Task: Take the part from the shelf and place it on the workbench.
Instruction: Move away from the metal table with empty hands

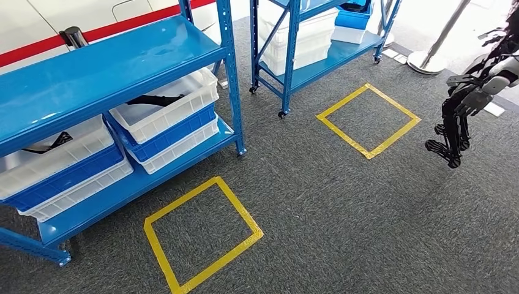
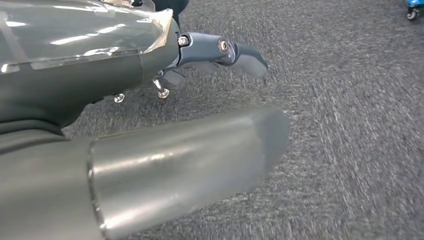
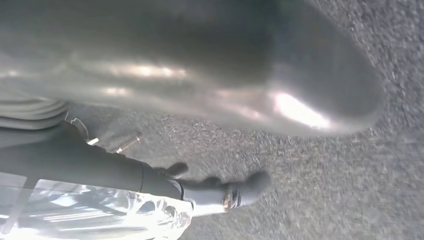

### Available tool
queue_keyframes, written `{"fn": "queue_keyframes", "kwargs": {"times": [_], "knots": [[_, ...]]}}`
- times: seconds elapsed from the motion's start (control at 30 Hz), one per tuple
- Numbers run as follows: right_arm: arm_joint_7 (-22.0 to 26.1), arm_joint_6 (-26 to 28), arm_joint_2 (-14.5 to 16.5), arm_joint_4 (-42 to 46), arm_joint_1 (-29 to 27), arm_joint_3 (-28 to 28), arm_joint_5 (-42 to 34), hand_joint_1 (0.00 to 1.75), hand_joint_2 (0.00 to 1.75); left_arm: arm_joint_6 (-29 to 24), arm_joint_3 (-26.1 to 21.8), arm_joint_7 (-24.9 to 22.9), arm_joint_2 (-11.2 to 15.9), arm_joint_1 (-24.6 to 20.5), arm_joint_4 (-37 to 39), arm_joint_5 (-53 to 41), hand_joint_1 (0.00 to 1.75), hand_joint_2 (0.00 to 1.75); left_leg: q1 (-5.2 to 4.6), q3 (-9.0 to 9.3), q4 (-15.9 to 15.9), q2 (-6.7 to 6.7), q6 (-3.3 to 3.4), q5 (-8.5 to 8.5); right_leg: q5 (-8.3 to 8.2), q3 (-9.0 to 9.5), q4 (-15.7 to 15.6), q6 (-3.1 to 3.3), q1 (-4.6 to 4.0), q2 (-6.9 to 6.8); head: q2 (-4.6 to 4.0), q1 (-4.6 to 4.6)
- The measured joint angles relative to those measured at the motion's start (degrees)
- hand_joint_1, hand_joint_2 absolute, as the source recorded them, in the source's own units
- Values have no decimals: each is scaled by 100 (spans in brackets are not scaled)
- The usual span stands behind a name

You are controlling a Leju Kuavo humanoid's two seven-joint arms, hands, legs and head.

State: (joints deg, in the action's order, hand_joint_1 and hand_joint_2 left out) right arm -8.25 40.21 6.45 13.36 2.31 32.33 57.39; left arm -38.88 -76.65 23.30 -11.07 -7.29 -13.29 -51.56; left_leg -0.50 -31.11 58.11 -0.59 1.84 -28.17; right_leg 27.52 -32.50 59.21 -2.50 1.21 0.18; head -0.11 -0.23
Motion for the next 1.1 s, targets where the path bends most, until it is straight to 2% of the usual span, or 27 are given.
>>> {"fn": "queue_keyframes", "kwargs": {"times": [0.07,0.13,0.17,0.23,0.27,0.3,0.33,0.4,0.43,0.47,0.57,0.63,0.67,0.73,0.77,0.8,0.83,0.9,0.93,0.97,1.0,1.1], "knots": [[7,1,0,8,6,46,52,0,0,-2,0,-7,-1,-4,3,0,0,0,21,0,21,1,-43,-24,5,18,-19,91,8,5,0,-4],[7,1,2,10,9,82,107,0,0,-2,0,-18,-2,-4,4,2,0,0,50,-81,217,14,-104,-166,-1,26,-29,151,35,4,0,-14],[7,1,4,11,10,93,130,0,0,-2,0,-21,-2,-4,4,3,0,0,64,-202,475,22,-140,-321,0,28,-33,177,46,2,0,-21],[7,1,6,13,11,113,164,0,0,-2,0,-24,-1,-4,4,6,0,0,81,-585,1210,32,-193,-673,12,26,-31,212,41,-5,0,-30],[5,1,7,13,11,125,175,0,0,-2,0,-24,-1,-2,5,8,0,0,88,-759,1508,35,-203,-761,19,27,-31,219,39,-8,0,-30],[4,1,7,13,10,140,187,0,0,-2,0,-24,-1,0,5,12,0,0,95,-850,1620,37,-201,-723,26,32,-30,224,35,-10,0,-30],[3,1,7,13,10,161,201,0,0,-2,0,-24,-2,2,6,16,0,0,100,-837,1518,37,-187,-577,34,44,-30,225,32,-9,0,-31],[3,1,15,13,11,196,235,0,0,-2,0,-23,3,1,6,20,0,0,96,-542,801,44,-115,-124,54,80,-34,218,28,-4,0,-30],[4,1,21,13,14,209,250,0,0,-2,0,-23,5,-4,6,20,0,0,81,-385,448,53,-77,19,70,91,-33,199,13,-2,0,-30],[7,1,27,13,16,219,265,0,0,-3,0,-20,8,-11,5,20,0,0,62,-281,206,61,-43,90,86,96,-35,176,3,-2,0,-29],[24,1,41,13,26,249,317,0,0,-4,-2,-14,11,-21,4,40,0,0,8,-221,45,58,25,72,115,118,-79,79,-8,-11,0,-28],[40,1,38,14,37,267,369,0,0,-4,-8,-17,-6,-15,3,57,0,0,21,-112,-81,50,96,118,182,76,59,53,-29,-26,0,-18],[45,1,34,14,42,275,394,0,0,-4,-11,-20,-14,-14,1,60,0,0,36,-52,-141,50,127,139,272,-23,275,68,-43,-29,0,-11],[49,1,26,13,43,291,444,0,0,-4,-20,-33,-26,-14,-4,60,0,0,46,26,-186,53,172,124,532,-408,990,113,-49,-26,0,1],[50,1,24,11,40,300,468,0,0,-4,-26,-42,-31,-13,-5,59,0,0,41,51,-185,48,178,99,620,-601,1305,109,-44,-25,0,5],[50,1,19,10,38,312,496,0,0,-4,-37,-49,-40,-12,-6,59,0,0,36,84,-183,40,178,67,632,-727,1468,80,-42,-25,0,7],[51,1,15,9,36,323,519,0,0,-3,-50,-54,-50,-10,-7,59,0,0,33,121,-181,29,170,35,564,-758,1445,34,-39,-25,0,8],[52,1,-2,8,40,340,557,0,0,-2,-90,-49,-71,-7,-8,59,0,0,40,227,-173,11,134,-49,188,-456,720,-83,-17,-27,0,9],[55,1,-8,6,45,347,565,0,0,-2,-108,-36,-76,-5,-9,59,0,0,29,266,-165,7,101,-102,29,-281,353,-108,-13,-29,0,10],[61,1,-11,3,52,356,571,0,0,-2,-129,-19,-79,-5,-9,58,0,0,20,297,-153,4,66,-157,-82,-128,60,-98,-13,-29,0,8],[67,1,-10,0,59,365,571,0,0,-2,-143,1,-79,-6,-9,57,0,0,8,309,-146,5,35,-196,-109,-57,-56,-57,-21,-27,0,5],[81,1,-12,-5,66,380,562,0,0,-3,-164,43,-79,-15,-11,54,0,0,13,332,-132,13,-33,-278,-50,2,-88,87,-21,-11,0,-8]]}}
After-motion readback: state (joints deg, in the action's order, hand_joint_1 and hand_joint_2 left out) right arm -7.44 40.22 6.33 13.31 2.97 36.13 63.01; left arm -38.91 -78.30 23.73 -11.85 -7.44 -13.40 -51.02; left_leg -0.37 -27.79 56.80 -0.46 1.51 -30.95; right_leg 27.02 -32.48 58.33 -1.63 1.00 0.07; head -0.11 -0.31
